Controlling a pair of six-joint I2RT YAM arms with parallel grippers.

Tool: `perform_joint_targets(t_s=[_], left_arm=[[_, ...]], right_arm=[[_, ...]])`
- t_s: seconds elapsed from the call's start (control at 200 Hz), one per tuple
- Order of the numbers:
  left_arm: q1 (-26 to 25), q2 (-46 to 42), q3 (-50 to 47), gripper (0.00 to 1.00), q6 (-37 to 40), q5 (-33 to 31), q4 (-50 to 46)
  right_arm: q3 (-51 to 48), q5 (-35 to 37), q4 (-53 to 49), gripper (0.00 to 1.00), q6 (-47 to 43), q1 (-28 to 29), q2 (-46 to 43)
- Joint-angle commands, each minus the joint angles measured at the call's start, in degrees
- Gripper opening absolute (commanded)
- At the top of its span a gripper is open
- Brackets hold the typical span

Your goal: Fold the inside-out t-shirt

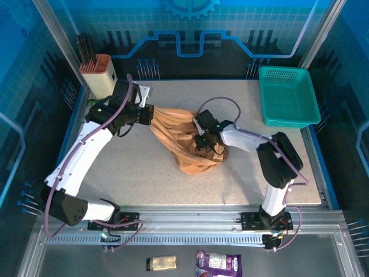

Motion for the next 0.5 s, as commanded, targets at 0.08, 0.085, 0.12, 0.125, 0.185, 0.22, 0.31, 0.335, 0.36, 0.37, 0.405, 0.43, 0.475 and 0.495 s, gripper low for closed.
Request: perform_joint_targets(t_s=[0.08, 0.085, 0.12, 0.125, 0.185, 0.22, 0.31, 0.335, 0.36, 0.37, 0.405, 0.43, 0.475, 0.495], left_arm=[[3.0, 2.1, -10.3, 0.00, -8.1, 8.5, 15.8], [3.0, 2.3, -10.5, 0.00, -8.2, 8.7, 16.0], [3.5, 3.4, -11.5, 0.00, -9.3, 10.2, 17.6], [3.5, 3.5, -11.7, 0.00, -9.4, 10.4, 17.8], [4.3, 5.8, -13.2, 0.00, -10.8, 12.6, 20.8], [4.7, 7.3, -13.7, 0.00, -11.6, 13.7, 22.2], [6.0, 11.7, -14.0, 0.00, -13.3, 16.9, 25.0], [6.5, 12.8, -14.2, 0.00, -13.8, 17.6, 25.9], [7.0, 13.8, -14.3, 0.00, -14.4, 18.4, 26.7], [7.2, 14.3, -14.4, 0.00, -14.6, 18.8, 27.0], [8.1, 15.7, -14.6, 0.00, -15.5, 20.0, 28.3], [8.8, 16.7, -14.7, 0.00, -16.2, 20.9, 29.1], [10.3, 18.6, -15.0, 0.00, -17.7, 22.8, 30.4], [11.0, 19.4, -15.2, 0.00, -18.4, 23.6, 31.3]], right_arm=[[-0.6, -9.6, -1.2, 0.00, 0.0, 0.7, -13.6], [-0.6, -9.8, -1.2, 0.00, 0.0, 0.7, -13.8], [-0.2, -11.1, -1.2, 0.00, 0.3, 0.7, -15.4], [-0.1, -11.3, -1.2, 0.00, 0.3, 0.7, -15.6], [0.6, -13.0, -1.1, 0.00, 0.6, 0.8, -17.9], [1.0, -14.0, -0.9, 0.00, 0.7, 0.9, -19.2], [2.1, -16.1, -0.1, 0.00, 0.8, 1.0, -22.4], [2.3, -16.7, 0.3, 0.00, 0.7, 0.9, -23.3], [2.4, -17.2, 0.6, 0.00, 0.7, 0.9, -24.2], [2.5, -17.4, 0.7, 0.00, 0.7, 0.8, -24.6], [2.6, -18.3, 1.2, 0.00, 0.6, 0.7, -25.8], [2.6, -18.7, 1.4, 0.00, 0.5, 0.7, -26.4], [2.5, -20.1, 2.0, 0.00, 0.5, 0.4, -27.8], [2.6, -20.8, 2.1, 0.00, 0.5, 0.2, -28.3]])
